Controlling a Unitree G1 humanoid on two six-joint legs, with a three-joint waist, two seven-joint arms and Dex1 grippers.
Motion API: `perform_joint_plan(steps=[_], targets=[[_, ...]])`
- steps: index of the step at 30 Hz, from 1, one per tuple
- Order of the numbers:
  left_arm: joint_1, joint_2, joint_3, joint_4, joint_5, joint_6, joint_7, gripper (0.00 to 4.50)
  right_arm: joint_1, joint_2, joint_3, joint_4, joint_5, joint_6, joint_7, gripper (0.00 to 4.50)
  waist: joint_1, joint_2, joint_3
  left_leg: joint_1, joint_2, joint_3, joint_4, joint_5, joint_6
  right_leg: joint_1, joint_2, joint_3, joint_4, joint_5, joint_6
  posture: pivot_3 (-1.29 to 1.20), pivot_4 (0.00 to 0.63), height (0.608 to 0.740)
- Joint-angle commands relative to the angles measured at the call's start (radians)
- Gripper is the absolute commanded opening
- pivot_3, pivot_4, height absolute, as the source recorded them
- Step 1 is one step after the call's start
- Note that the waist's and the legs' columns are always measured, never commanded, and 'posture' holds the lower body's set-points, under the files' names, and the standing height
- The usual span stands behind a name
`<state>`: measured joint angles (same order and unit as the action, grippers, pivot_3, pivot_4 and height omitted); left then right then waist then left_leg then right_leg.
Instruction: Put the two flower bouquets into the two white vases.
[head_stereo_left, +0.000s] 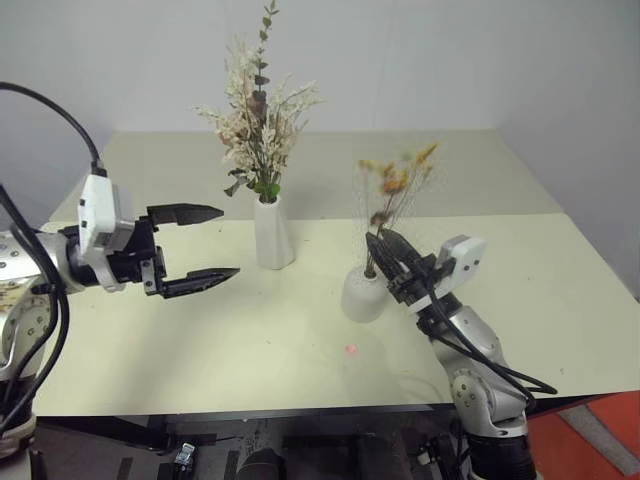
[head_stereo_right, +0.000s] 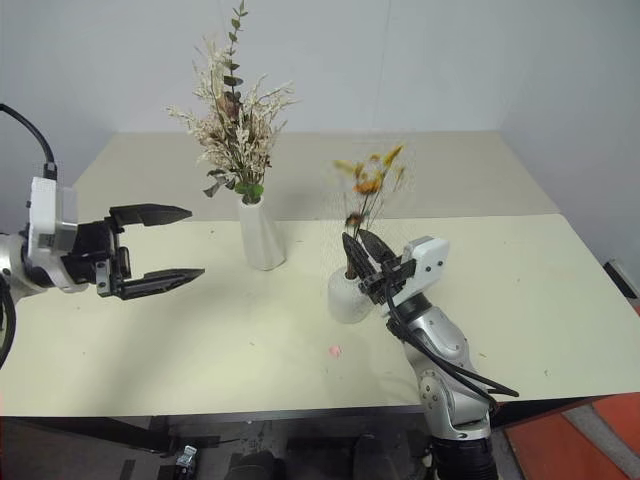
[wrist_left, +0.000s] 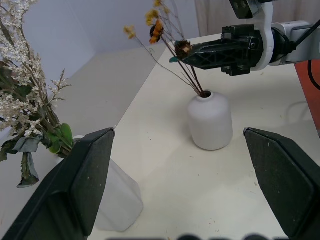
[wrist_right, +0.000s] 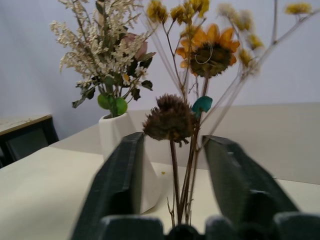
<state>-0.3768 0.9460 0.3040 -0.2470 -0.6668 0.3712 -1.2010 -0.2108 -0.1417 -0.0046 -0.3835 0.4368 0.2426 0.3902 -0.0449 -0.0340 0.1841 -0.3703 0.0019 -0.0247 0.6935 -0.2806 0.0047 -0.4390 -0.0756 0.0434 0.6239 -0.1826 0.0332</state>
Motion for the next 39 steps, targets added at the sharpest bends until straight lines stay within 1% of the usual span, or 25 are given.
perform_joint_plan(steps=[1, 4, 6, 7, 9, 11, 12, 14, 16, 18, 20, 22, 25, 27, 31, 39], targets=[[-0.019, 0.000, 0.007, -0.009, 0.011, -0.032, 0.004, 4.50, 0.022, -0.038, -0.003, -0.069, 0.031, 0.005, 0.041, 3.44, 0.000, 0.000, 0.000, 0.000, 0.000, 0.000, 0.000, 0.000, 0.000, 0.000, 0.000, 0.000, 0.000, 0.000, 0.000, 0.00, 0.150, 0.740], [-0.019, 0.003, 0.012, -0.007, 0.010, -0.034, 0.001, 4.50, 0.091, -0.184, -0.065, -0.122, 0.091, 0.050, 0.161, 4.48, 0.008, 0.000, 0.000, 0.000, 0.000, 0.000, 0.000, 0.000, 0.000, 0.000, -0.001, 0.000, 0.000, -0.001, 0.001, 0.00, 0.150, 0.740], [-0.013, 0.008, 0.021, -0.006, 0.006, -0.034, -0.003, 4.50, 0.123, -0.270, -0.120, -0.124, 0.101, 0.066, 0.192, 4.48, 0.008, 0.000, 0.000, 0.000, -0.001, 0.000, 0.000, 0.000, 0.000, 0.001, -0.001, -0.001, -0.001, -0.001, 0.001, 0.00, 0.150, 0.740], [-0.005, 0.011, 0.028, -0.008, 0.005, -0.034, -0.002, 4.50, 0.144, -0.329, -0.176, -0.117, 0.129, 0.085, 0.227, 4.48, 0.008, 0.000, 0.000, 0.000, -0.001, 0.000, 0.000, 0.000, 0.001, 0.001, -0.001, -0.001, -0.001, -0.001, 0.001, 0.00, 0.150, 0.740], [0.014, 0.020, 0.044, -0.011, 0.008, -0.035, -0.002, 4.50, 0.207, -0.493, -0.295, -0.085, 0.168, 0.114, 0.361, 4.48, 0.009, 0.000, 0.000, 0.000, -0.001, 0.000, 0.000, 0.000, 0.001, 0.002, -0.001, -0.001, -0.001, -0.001, 0.001, 0.00, 0.150, 0.740], [0.029, 0.025, 0.058, -0.014, 0.005, -0.035, -0.004, 4.50, 0.262, -0.619, -0.377, -0.050, 0.177, 0.107, 0.481, 4.48, 0.011, 0.000, 0.000, 0.000, -0.001, 0.000, 0.000, -0.001, 0.001, 0.002, -0.001, -0.001, -0.002, -0.002, 0.002, 0.00, 0.150, 0.740], [0.035, 0.026, 0.064, -0.015, 0.002, -0.035, -0.005, 4.50, 0.282, -0.664, -0.404, -0.034, 0.181, 0.104, 0.523, 4.48, 0.012, 0.000, 0.000, 0.000, -0.001, 0.000, 0.000, -0.001, 0.002, 0.002, -0.001, -0.001, -0.002, -0.002, 0.002, 0.00, 0.150, 0.740], [0.052, 0.028, 0.087, -0.026, -0.011, -0.027, -0.003, 4.50, 0.318, -0.761, -0.499, 0.032, 0.206, 0.115, 0.625, 4.48, 0.008, -0.001, 0.000, 0.000, 0.000, 0.001, 0.000, -0.001, 0.002, 0.003, 0.000, -0.001, -0.002, -0.002, 0.002, 0.00, 0.150, 0.740], [0.078, 0.032, 0.114, -0.040, -0.016, -0.020, 0.006, 4.50, 0.334, -0.841, -0.598, 0.099, 0.223, 0.111, 0.730, 4.48, 0.002, -0.001, 0.000, 0.001, 0.001, 0.002, 0.000, -0.001, 0.002, 0.004, 0.000, 0.000, -0.003, -0.006, 0.008, 0.00, 0.150, 0.740], [0.109, 0.040, 0.142, -0.050, -0.014, -0.019, 0.004, 4.50, 0.346, -0.905, -0.649, 0.136, 0.178, 0.067, 0.795, 4.48, 0.001, -0.001, 0.000, 0.002, 0.001, 0.002, 0.000, -0.001, 0.002, 0.006, 0.000, 0.000, -0.004, -0.007, 0.009, 0.00, 0.150, 0.740], [0.144, 0.043, 0.167, -0.061, -0.010, -0.023, 0.002, 4.50, 0.342, -0.948, -0.666, 0.171, 0.149, 0.054, 0.829, 4.48, 0.001, -0.001, 0.000, 0.002, 0.002, 0.002, 0.000, -0.001, 0.002, 0.006, 0.001, 0.000, -0.004, -0.007, 0.009, 0.00, 0.150, 0.740], [0.180, 0.046, 0.194, -0.086, -0.006, -0.017, 0.016, 4.50, 0.323, -0.967, -0.672, 0.204, 0.150, 0.054, 0.849, 4.48, 0.002, -0.001, 0.000, 0.002, 0.002, 0.002, 0.000, -0.001, 0.002, 0.007, 0.001, 0.000, -0.005, -0.007, 0.010, 0.00, 0.150, 0.740], [0.236, 0.042, 0.268, -0.143, -0.052, 0.021, 0.037, 4.50, 0.281, -0.985, -0.651, 0.233, 0.134, 0.043, 0.854, 4.48, 0.005, -0.001, 0.000, 0.002, 0.004, 0.002, 0.000, -0.001, 0.002, 0.010, 0.002, -0.001, -0.009, -0.007, 0.010, 0.00, 0.150, 0.740], [0.270, 0.044, 0.307, -0.145, -0.053, 0.027, 0.033, 4.50, 0.247, -0.980, -0.622, 0.234, 0.130, 0.046, 0.846, 4.48, 0.006, -0.001, 0.000, 0.002, 0.003, 0.002, 0.000, -0.002, 0.002, 0.010, 0.001, -0.001, -0.010, -0.007, 0.010, 0.00, 0.150, 0.740], [0.331, 0.055, 0.345, -0.169, -0.038, 0.042, 0.045, 4.50, 0.200, -0.968, -0.556, 0.259, 0.102, 0.033, 0.846, 4.48, 0.007, -0.001, 0.000, 0.003, 0.003, 0.002, 0.000, -0.002, 0.003, 0.010, 0.001, -0.001, -0.010, -0.007, 0.009, 0.00, 0.150, 0.740], [0.373, 0.093, 0.436, -0.180, -0.077, 0.107, 0.029, 4.50, 0.159, -0.943, -0.528, 0.261, 0.110, 0.033, 0.843, 4.48, 0.021, 0.000, 0.000, 0.003, 0.003, 0.002, 0.000, -0.002, 0.003, 0.011, 0.001, -0.002, -0.011, -0.007, 0.009, 0.00, 0.150, 0.740]])
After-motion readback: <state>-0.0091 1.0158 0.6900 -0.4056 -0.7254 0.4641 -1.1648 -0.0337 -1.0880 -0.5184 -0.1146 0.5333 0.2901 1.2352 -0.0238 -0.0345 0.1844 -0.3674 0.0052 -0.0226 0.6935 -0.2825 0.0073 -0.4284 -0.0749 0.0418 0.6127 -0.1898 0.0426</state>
